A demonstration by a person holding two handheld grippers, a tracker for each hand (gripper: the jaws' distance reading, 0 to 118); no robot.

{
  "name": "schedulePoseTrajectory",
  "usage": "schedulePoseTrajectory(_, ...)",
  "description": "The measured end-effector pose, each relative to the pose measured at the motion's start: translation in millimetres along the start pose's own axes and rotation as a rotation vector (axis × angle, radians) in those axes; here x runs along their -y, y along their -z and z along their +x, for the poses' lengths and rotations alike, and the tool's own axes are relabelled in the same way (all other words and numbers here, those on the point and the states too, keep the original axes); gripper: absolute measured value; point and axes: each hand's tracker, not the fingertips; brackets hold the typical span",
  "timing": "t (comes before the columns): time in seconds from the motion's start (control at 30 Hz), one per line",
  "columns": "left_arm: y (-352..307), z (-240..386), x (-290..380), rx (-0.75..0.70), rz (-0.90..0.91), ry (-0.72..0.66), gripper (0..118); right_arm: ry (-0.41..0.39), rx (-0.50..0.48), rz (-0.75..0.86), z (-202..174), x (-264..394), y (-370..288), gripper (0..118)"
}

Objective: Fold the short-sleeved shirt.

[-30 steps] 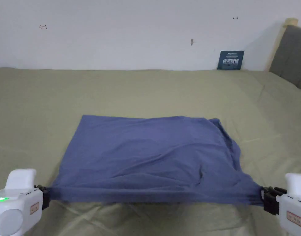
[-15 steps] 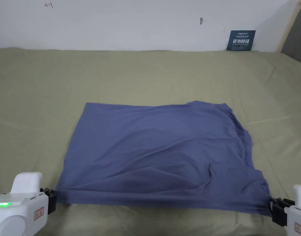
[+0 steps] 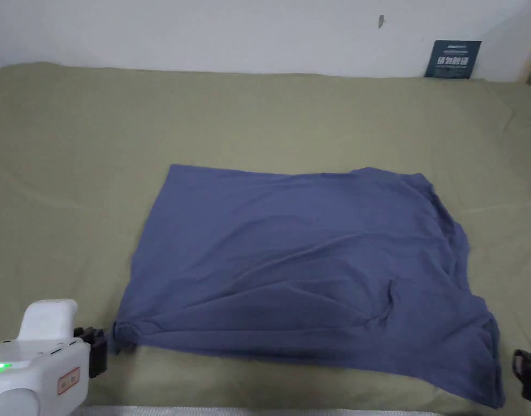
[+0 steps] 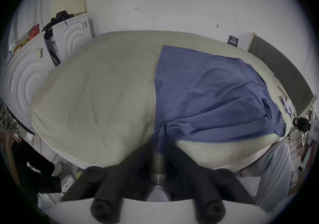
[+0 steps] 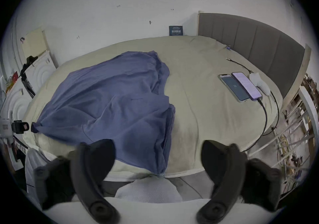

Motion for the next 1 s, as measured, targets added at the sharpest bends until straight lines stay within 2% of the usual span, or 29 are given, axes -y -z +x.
schedulePoseTrajectory(0.1,1,-1,6,0.002,-0.025,0.001,0,0.01,-0.032,-0.017,4,4,-5,0)
schedulePoseTrajectory(0.27,19,-15,10,0.014,-0.06,-0.004,0,0.003,-0.022,-0.07,-7,8,2,0)
schedulePoseTrajectory(0.3,22,-17,8,0.02,-0.062,-0.009,4,0.006,-0.017,-0.081,-7,8,5,0)
schedulePoseTrajectory(0.33,25,-19,5,0.033,-0.059,-0.023,20,0.008,-0.013,-0.084,-8,8,7,0)
schedulePoseTrajectory(0.37,27,-19,2,0.044,-0.064,-0.032,56,0.01,-0.012,-0.09,-9,8,9,0)
schedulePoseTrajectory(0.4,33,-20,-2,0.044,-0.083,-0.026,111,0.015,-0.017,-0.099,-7,9,11,0)
schedulePoseTrajectory(0.43,43,-19,-2,0.046,-0.104,-0.011,118,0.016,-0.016,-0.106,-8,9,13,0)
schedulePoseTrajectory(0.5,48,-18,0,0.011,-0.078,-0.004,106,0.013,-0.014,-0.117,-9,10,19,0)
schedulePoseTrajectory(0.57,61,-23,0,0.035,-0.108,-0.008,97,0.011,-0.022,-0.127,-9,12,21,0)
schedulePoseTrajectory(0.6,65,-25,1,0.036,-0.107,-0.02,80,0.002,-0.02,-0.132,-10,13,24,0)
schedulePoseTrajectory(0.63,65,-20,-4,0.035,-0.107,-0.031,57,-0.016,-0.019,-0.142,-11,12,26,0)
schedulePoseTrajectory(0.67,66,-19,-5,0.045,-0.11,-0.039,22,-0.019,-0.024,-0.147,-5,14,33,0)
schedulePoseTrajectory(0.7,66,-21,-5,0.059,-0.102,-0.052,4,-0.028,-0.025,-0.146,-2,15,36,0)
schedulePoseTrajectory(0.73,67,-21,-5,0.07,-0.101,-0.058,4,-0.031,-0.026,-0.148,0,14,37,1)
schedulePoseTrajectory(0.77,63,-14,-9,0.079,-0.104,-0.057,4,-0.031,-0.028,-0.149,1,12,37,13)
schedulePoseTrajectory(0.8,62,-12,-10,0.088,-0.114,-0.049,4,-0.031,-0.035,-0.148,1,13,37,13)
schedulePoseTrajectory(0.83,61,-10,-9,0.084,-0.111,-0.033,4,-0.03,-0.041,-0.146,2,13,36,22)
schedulePoseTrajectory(0.87,60,-9,-7,0.072,-0.102,-0.015,4,-0.028,-0.05,-0.151,4,12,39,46)
schedulePoseTrajectory(0.9,57,-4,-10,0.065,-0.106,-0.004,4,-0.025,-0.07,-0.2,6,13,45,106)
schedulePoseTrajectory(0.93,56,-4,-10,0.066,-0.104,-0.008,4,-0.023,-0.082,-0.239,6,16,50,117)
schedulePoseTrajectory(0.97,55,-5,-10,0.067,-0.104,-0.016,4,-0.016,-0.084,-0.177,8,21,51,109)
schedulePoseTrajectory(1.0,55,-7,-10,0.071,-0.104,-0.033,4,-0.042,-0.066,-0.216,7,24,57,97)
